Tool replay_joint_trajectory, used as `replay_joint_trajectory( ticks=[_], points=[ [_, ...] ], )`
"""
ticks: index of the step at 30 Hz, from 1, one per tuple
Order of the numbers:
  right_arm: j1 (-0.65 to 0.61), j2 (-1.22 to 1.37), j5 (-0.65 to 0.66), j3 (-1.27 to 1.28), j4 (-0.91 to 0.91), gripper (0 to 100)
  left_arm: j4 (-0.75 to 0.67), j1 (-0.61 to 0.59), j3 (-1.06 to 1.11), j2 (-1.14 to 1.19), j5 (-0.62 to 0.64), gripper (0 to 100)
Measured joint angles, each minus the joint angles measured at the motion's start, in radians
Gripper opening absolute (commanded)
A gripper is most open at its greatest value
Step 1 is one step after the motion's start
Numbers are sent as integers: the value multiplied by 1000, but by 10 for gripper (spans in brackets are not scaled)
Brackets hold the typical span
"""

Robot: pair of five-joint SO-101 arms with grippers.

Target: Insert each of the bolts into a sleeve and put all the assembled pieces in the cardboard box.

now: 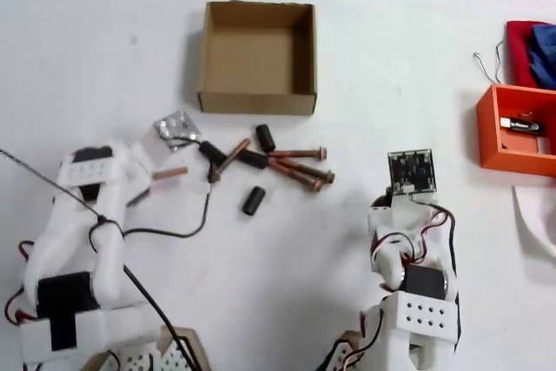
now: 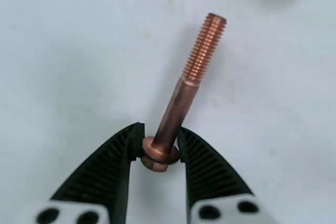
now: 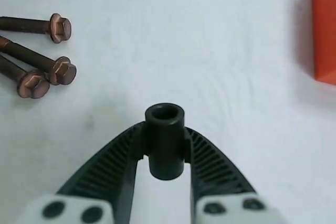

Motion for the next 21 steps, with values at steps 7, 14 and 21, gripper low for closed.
replay_joint_trajectory(
  ticks=[7, 14, 21],
  points=[
    [0, 0, 0, 0, 0, 23, -118, 0, -18, 120, -2, 60],
    [0, 0, 0, 0, 0, 23, -127, -9, -74, 158, -5, 255],
    [0, 0, 0, 0, 0, 23, -127, -8, -138, 164, -2, 255]
  ],
)
